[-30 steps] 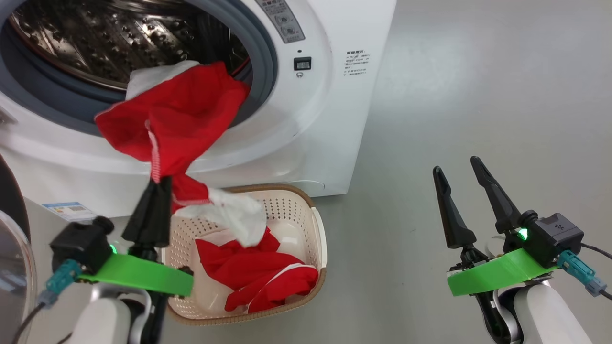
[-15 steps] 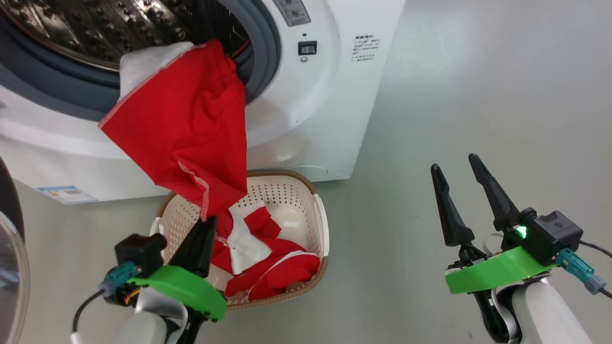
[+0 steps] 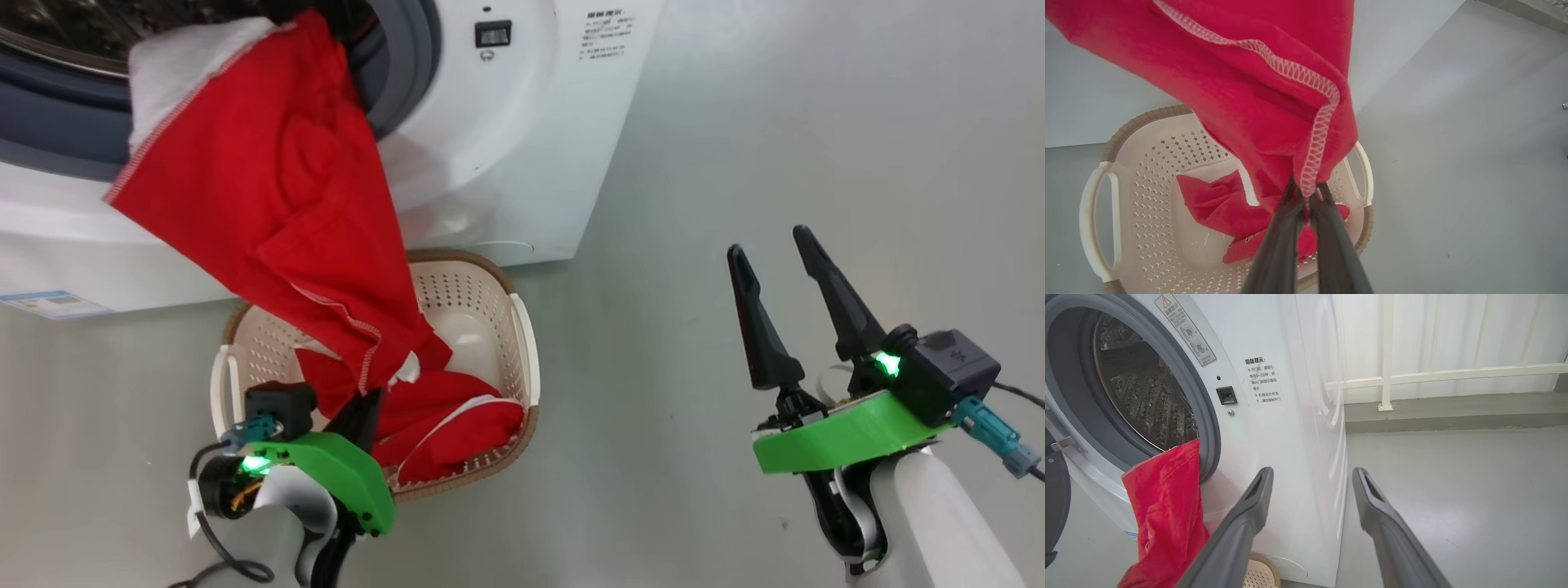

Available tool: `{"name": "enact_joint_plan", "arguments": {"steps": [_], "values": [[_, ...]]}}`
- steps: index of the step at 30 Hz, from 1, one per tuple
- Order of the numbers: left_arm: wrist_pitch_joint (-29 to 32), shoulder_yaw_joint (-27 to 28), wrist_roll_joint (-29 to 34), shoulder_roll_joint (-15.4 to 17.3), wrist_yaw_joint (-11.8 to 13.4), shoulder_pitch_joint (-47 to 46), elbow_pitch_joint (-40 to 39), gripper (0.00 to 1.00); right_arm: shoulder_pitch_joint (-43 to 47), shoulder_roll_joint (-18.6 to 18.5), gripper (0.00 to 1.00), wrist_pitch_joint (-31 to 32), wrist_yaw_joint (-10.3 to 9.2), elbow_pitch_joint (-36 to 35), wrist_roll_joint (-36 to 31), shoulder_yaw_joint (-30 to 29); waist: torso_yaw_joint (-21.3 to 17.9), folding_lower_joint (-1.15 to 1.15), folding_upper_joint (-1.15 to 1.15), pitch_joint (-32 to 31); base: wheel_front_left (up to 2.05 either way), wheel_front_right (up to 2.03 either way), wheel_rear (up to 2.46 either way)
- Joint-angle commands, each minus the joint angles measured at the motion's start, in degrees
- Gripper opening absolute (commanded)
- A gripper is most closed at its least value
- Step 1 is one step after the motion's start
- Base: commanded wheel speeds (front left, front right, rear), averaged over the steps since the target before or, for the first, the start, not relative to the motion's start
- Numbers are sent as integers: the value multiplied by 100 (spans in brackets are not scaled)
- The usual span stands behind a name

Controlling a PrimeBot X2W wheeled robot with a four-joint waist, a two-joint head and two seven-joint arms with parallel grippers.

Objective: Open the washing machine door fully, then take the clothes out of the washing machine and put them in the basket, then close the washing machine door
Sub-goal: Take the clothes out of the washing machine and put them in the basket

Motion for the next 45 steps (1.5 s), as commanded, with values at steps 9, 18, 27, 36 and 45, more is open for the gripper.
{"name": "enact_joint_plan", "arguments": {"steps": [9,18,27,36,45], "values": [[-169,-212,-232,166,-32,-731,1085,0,-304,5,100,-37,36,-258,60,106,-238,0,0,687,0,0,0],[-68,-561,-525,86,-32,-1092,2040,0,-532,5,100,-37,36,-336,30,203,-249,0,0,1052,0,0,0],[-120,-661,-722,202,-33,-1125,2452,0,-606,5,100,-37,36,-372,-18,158,-292,0,0,1190,0,0,0],[-351,-634,-818,236,-29,-1219,2580,26,-629,5,100,-37,36,-388,0,161,-298,0,0,1237,0,0,0],[-376,-664,-887,256,-30,-1226,2624,100,-608,5,100,-37,36,-356,39,176,-291,0,0,1196,0,0,0]]}}
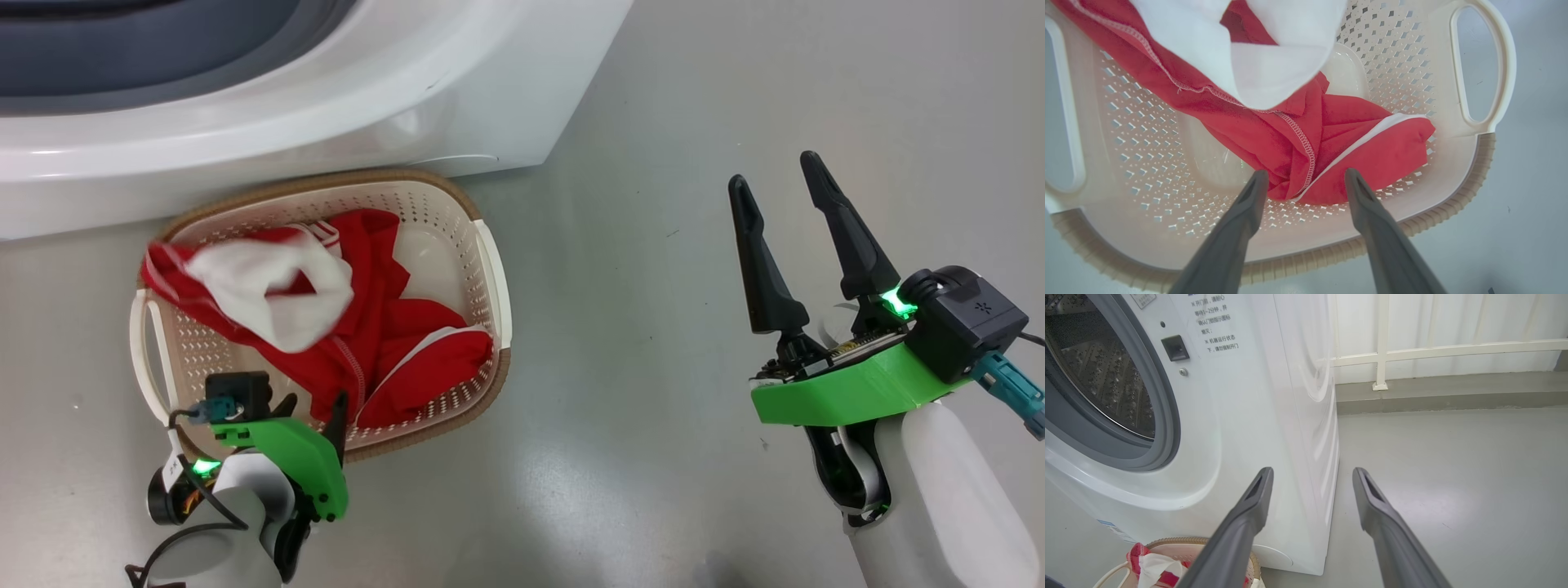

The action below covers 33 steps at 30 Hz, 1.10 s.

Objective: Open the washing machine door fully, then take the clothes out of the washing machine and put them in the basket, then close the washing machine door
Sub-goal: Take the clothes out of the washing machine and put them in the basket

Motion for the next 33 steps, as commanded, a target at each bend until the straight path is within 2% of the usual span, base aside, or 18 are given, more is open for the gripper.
{"name": "enact_joint_plan", "arguments": {"steps": [1,15,33], "values": [[-55,87,-85,150,-29,49,-8,100,-5,7,100,-37,36,-126,41,126,7,0,0,-10,0,0,0],[-361,34,-127,155,-31,-1,-33,100,34,7,100,-37,36,-72,27,135,102,0,0,-146,0,0,0],[-431,66,-208,234,-31,341,-1096,100,160,7,100,-37,36,25,32,71,262,0,0,-622,0,0,0]]}}
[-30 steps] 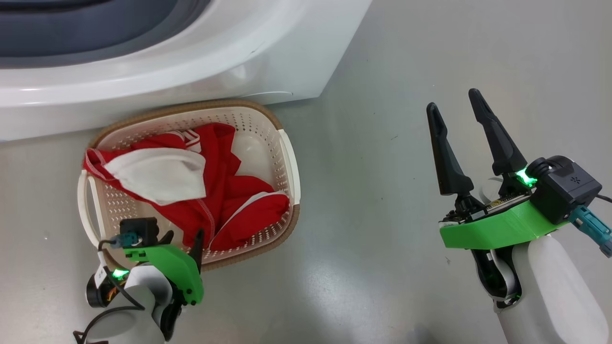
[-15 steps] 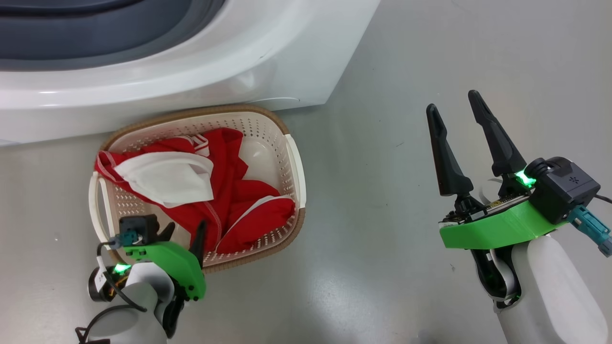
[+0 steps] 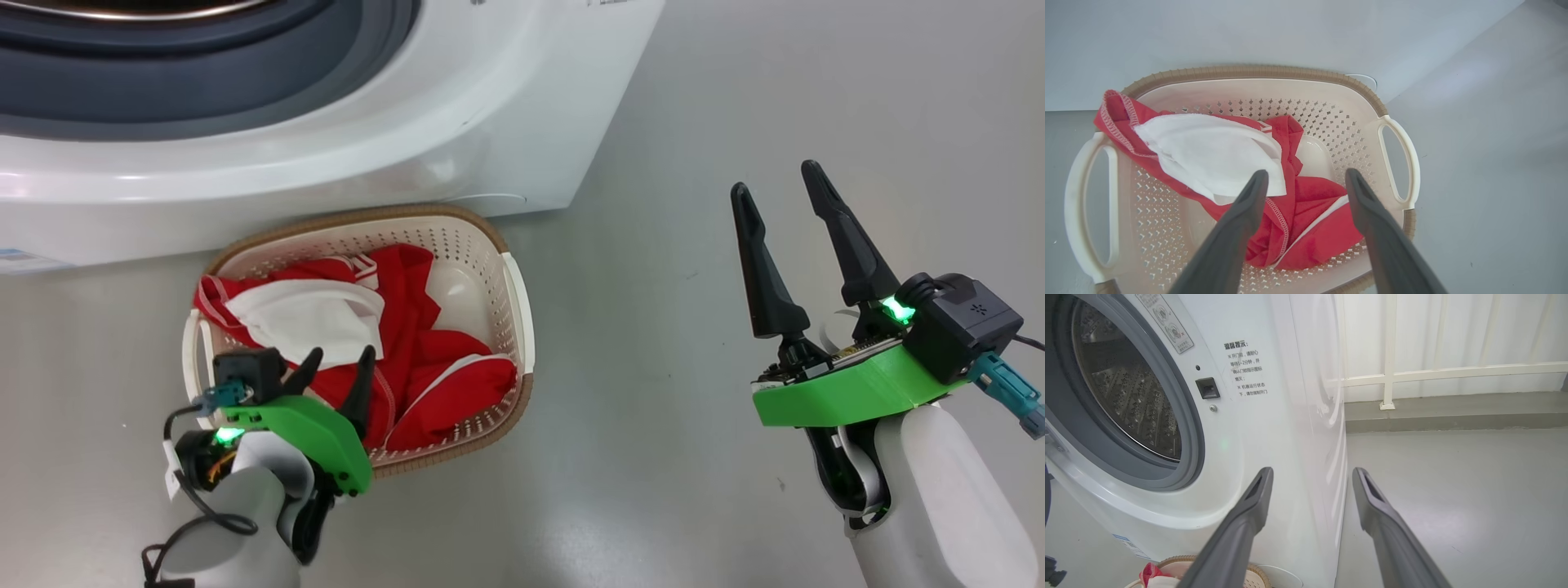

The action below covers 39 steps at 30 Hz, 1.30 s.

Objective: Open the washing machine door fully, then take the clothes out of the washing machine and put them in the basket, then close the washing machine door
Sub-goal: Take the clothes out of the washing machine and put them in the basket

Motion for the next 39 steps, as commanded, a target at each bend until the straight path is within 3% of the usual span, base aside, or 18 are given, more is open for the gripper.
{"name": "enact_joint_plan", "arguments": {"steps": [1,21,27,39], "values": [[-69,161,36,189,-31,220,-157,100,140,12,100,-37,36,-109,29,105,31,0,0,-119,0,0,0],[-70,1150,473,288,160,1478,-2462,100,513,12,100,-37,36,119,-47,-20,140,0,0,-1116,0,0,0],[-70,1560,869,294,239,1999,-3376,100,700,12,100,-37,36,195,-179,-45,180,0,0,-1545,0,0,0],[-70,1928,1134,321,302,2861,-4220,100,1207,12,100,-37,36,205,-307,-305,200,0,0,-2324,0,0,0]]}}
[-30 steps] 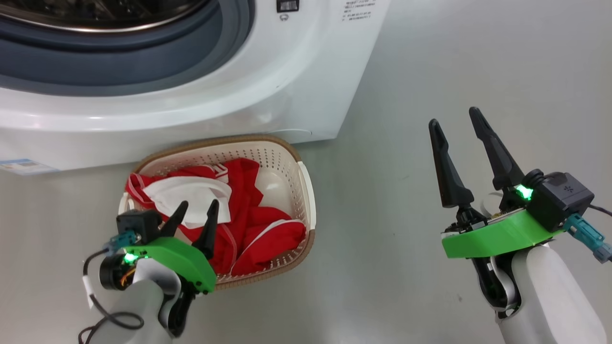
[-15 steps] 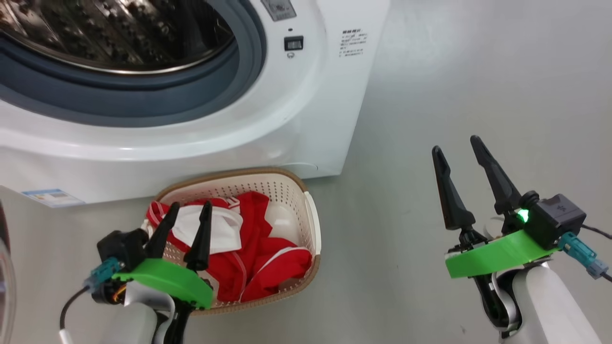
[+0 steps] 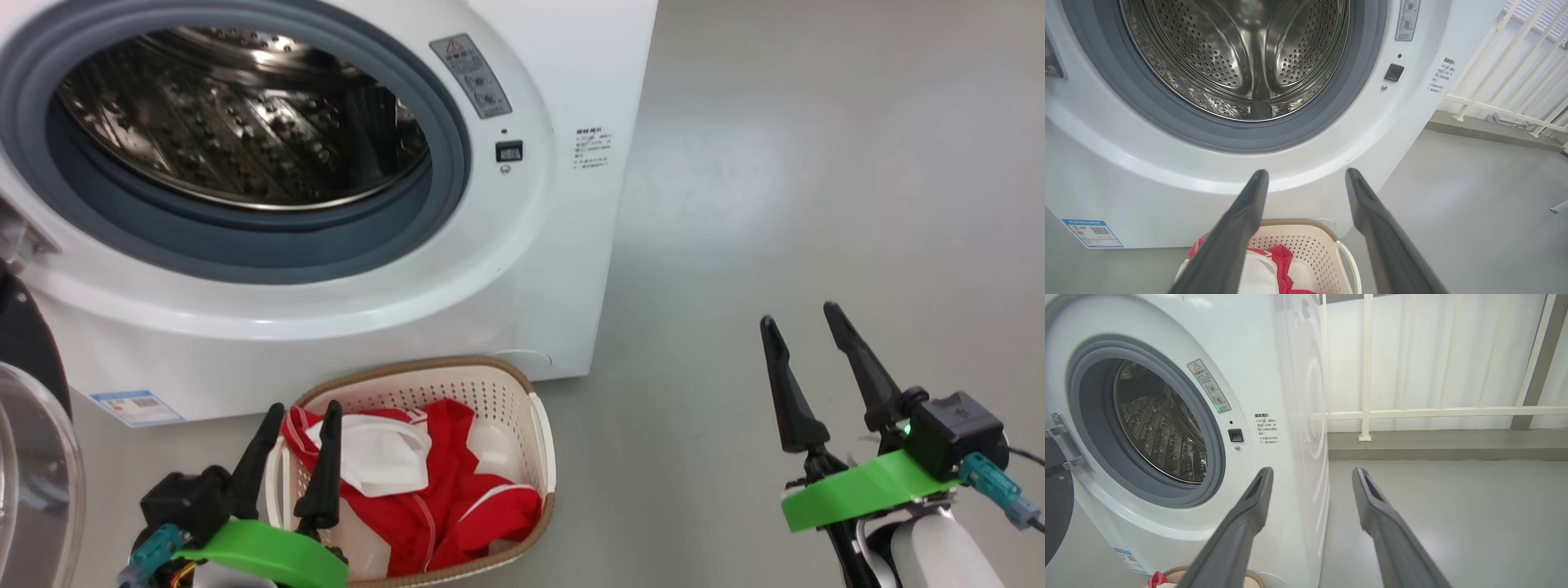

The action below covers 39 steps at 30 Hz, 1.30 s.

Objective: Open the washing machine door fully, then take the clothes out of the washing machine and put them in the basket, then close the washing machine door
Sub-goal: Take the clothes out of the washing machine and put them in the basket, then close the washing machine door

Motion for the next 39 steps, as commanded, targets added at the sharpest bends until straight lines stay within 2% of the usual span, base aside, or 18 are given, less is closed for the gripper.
{"name": "enact_joint_plan", "arguments": {"steps": [1,17,28,39], "values": [[-69,271,82,137,38,93,-333,100,63,3,100,-37,36,-144,-66,75,26,0,0,-271,0,0,0],[-67,556,245,218,284,968,-1214,100,570,3,100,-37,36,-243,-150,-162,20,0,0,-788,0,0,0],[-42,559,342,267,461,1253,-1324,100,825,3,100,-37,36,-289,-225,-260,86,0,0,-991,0,0,0],[-56,627,337,280,517,1334,-1500,100,940,3,100,-37,36,-333,-243,-258,176,0,0,-1058,0,0,0]]}}
